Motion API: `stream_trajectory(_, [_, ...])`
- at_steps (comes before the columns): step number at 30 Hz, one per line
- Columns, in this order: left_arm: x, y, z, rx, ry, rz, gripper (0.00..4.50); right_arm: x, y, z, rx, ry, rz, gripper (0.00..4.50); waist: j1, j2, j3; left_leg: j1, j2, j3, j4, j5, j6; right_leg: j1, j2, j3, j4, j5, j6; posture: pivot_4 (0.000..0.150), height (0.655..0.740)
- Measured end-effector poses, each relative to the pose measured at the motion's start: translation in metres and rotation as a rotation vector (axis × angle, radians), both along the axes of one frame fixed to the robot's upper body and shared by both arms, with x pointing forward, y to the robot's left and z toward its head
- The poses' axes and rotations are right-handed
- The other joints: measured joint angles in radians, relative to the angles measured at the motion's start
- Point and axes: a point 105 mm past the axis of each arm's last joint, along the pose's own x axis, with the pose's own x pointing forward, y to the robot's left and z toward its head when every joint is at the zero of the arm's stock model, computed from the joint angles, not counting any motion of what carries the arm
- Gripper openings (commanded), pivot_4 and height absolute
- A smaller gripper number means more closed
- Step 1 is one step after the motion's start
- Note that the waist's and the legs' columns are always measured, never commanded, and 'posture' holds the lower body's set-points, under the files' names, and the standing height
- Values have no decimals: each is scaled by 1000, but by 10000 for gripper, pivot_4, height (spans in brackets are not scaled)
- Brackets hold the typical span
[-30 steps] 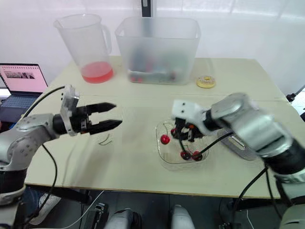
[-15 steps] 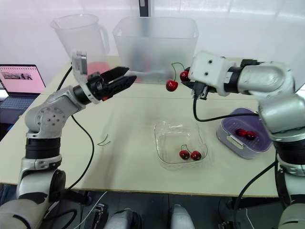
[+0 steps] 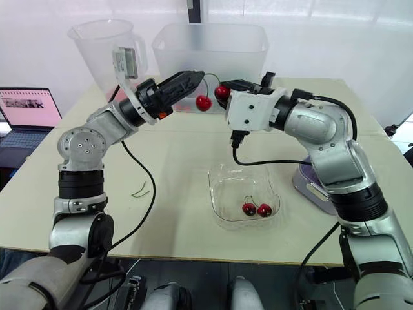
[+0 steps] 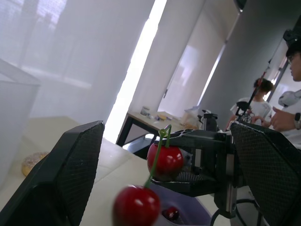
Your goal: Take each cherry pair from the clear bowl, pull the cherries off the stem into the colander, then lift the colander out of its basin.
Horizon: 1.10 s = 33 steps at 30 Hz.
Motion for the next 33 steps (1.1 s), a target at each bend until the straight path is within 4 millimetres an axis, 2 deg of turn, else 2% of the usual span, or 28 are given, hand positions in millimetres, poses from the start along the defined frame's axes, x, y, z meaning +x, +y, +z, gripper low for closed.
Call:
stream_trajectory(2, [0,-1,0,-5,4,-2,45000,0,1,0,4,5,4,14275,1,0,0,0,0,0,0,0,0,0,0,0,0,0,0,1500,7131])
stream_trajectory(5, [1,-5,-1,-19,18,0,37472,0,3,-1,17,24,13,13667,1,0,0,0,0,0,0,0,0,0,0,0,0,0,0,1500,7131])
stream_trajectory(9, [-1,-12,0,-59,36,-30,17764,-3,8,-1,31,39,31,13667,0,0,0,0,0,0,0,0,0,0,0,0,0,0,0,1500,7131])
stream_trajectory(11, [-1,-13,1,-65,38,-30,9278,-2,7,-2,33,48,28,13667,0,0,0,0,0,0,0,0,0,0,0,0,0,0,0,1500,7131])
stream_trajectory(12, [-1,-14,1,-71,41,-29,3176,-2,7,-2,35,54,28,13667,0,0,0,0,0,0,0,0,0,0,0,0,0,0,0,1500,7131])
stream_trajectory(13, [-1,-15,1,-74,42,-31,235,-2,8,-3,37,59,32,13667,0,0,0,0,0,0,0,0,0,0,0,0,0,0,0,1500,7131])
stream_trajectory(22, [0,-14,2,-81,39,-14,235,-4,12,-4,51,109,62,13667,0,0,0,0,0,0,0,0,0,0,0,0,0,0,0,1500,7131])
stream_trajectory(23, [0,-14,2,-80,39,-13,0,-5,12,-5,51,121,68,21067,0,0,0,0,0,0,0,0,0,0,0,0,0,0,0,1500,7131])
stream_trajectory(24, [0,-14,2,-79,38,-12,0,-5,13,-5,50,128,73,24196,0,0,0,0,0,0,0,0,0,0,0,0,0,0,0,1500,7131])
stream_trajectory(28, [1,-13,0,-32,16,2,0,-6,5,-11,-5,142,57,43143,1,0,0,0,0,0,0,0,0,0,0,0,0,0,0,1500,7131])
stream_trajectory(31, [1,-9,0,-11,-9,12,0,-1,-12,-13,10,175,12,44158,1,0,0,0,-1,0,0,0,0,1,0,0,0,0,0,1500,7131])
stream_trajectory(33, [0,-7,-1,19,-31,5,0,2,-28,-6,109,243,-26,44158,1,0,0,0,0,0,0,0,0,1,0,0,0,0,0,1500,7131])
